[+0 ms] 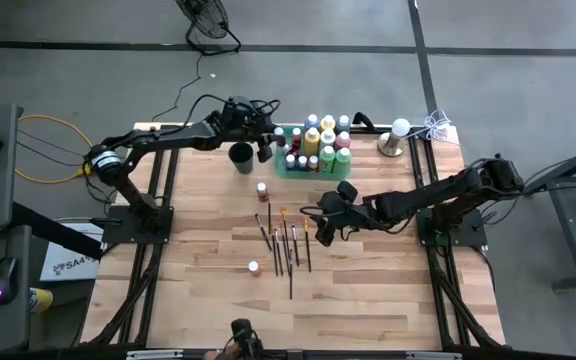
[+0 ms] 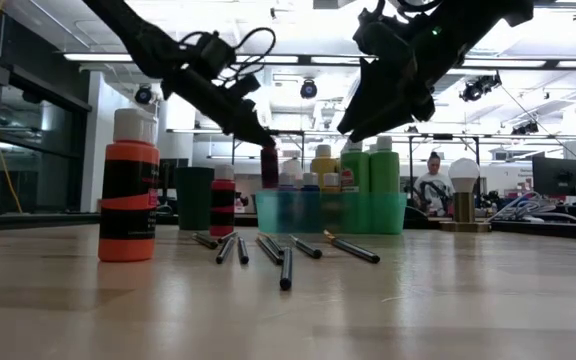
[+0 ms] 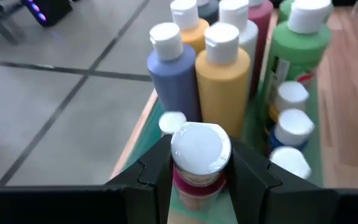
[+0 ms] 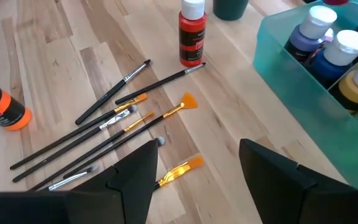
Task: Pick & Place Paint Supplies
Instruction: Put the small pink paint bottle into the green bin
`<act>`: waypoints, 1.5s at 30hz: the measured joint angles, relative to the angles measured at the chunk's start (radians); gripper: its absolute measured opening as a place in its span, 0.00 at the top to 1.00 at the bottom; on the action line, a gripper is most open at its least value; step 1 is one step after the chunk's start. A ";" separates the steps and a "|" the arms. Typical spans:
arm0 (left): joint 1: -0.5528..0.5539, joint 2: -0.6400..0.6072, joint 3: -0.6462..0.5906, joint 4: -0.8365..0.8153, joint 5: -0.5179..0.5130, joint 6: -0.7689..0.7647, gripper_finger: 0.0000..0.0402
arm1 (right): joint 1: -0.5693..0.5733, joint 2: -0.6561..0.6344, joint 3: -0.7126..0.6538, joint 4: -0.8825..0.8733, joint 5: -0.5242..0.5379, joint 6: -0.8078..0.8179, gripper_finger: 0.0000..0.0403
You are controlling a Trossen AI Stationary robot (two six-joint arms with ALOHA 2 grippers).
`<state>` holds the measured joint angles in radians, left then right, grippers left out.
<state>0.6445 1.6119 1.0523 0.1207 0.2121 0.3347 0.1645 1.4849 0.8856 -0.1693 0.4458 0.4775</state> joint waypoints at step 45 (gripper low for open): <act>0.036 0.233 0.108 0.056 -0.060 -0.068 0.61 | 0.006 0.017 -0.001 0.002 -0.002 0.053 0.45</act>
<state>0.6807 1.8450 1.1606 0.1764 0.1521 0.2668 0.1703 1.5021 0.8848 -0.1677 0.4435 0.5304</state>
